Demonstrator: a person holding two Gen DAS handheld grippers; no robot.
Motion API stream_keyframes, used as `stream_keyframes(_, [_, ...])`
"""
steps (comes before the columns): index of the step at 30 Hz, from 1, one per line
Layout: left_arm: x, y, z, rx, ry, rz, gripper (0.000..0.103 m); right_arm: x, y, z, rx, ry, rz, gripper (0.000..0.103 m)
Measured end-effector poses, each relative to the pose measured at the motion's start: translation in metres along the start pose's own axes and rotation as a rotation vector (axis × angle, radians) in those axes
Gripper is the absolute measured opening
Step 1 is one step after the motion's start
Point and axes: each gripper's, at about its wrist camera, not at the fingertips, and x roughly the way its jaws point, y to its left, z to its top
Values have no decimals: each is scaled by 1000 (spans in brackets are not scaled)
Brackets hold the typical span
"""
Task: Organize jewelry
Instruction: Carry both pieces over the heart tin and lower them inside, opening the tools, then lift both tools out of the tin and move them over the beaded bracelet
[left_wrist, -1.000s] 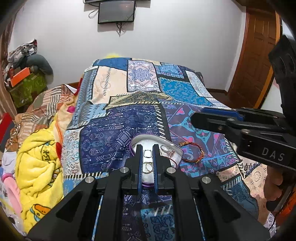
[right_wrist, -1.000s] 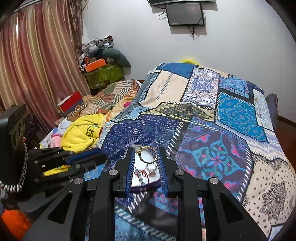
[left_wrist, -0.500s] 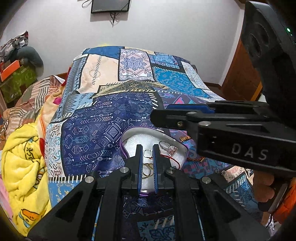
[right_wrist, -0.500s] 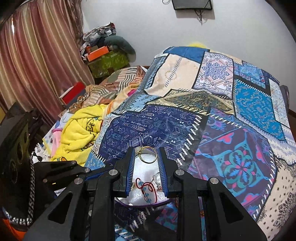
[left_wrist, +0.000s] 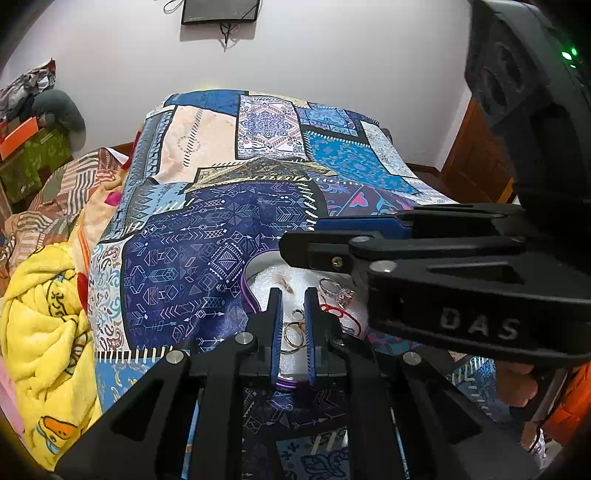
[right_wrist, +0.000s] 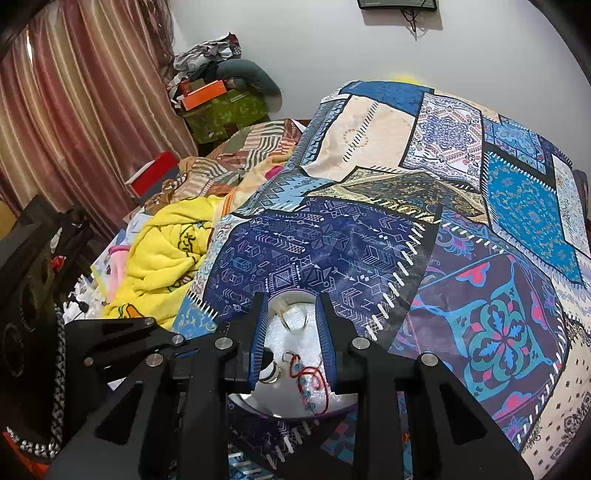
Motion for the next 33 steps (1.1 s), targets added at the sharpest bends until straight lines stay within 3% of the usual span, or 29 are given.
stream_keyframes(4, [-3,-2,1,2,-2,3,8,-9,2,0,-12,-18,-23,29])
stream_keyframes(18, [-33,-21,11,10,-26,27,8,-66,1,-10,-22,-110,-139,29])
stream_keyframes(33, [-54,-61,3,58,-8,27,21,-119,-41,-50,57,-111,-261,29])
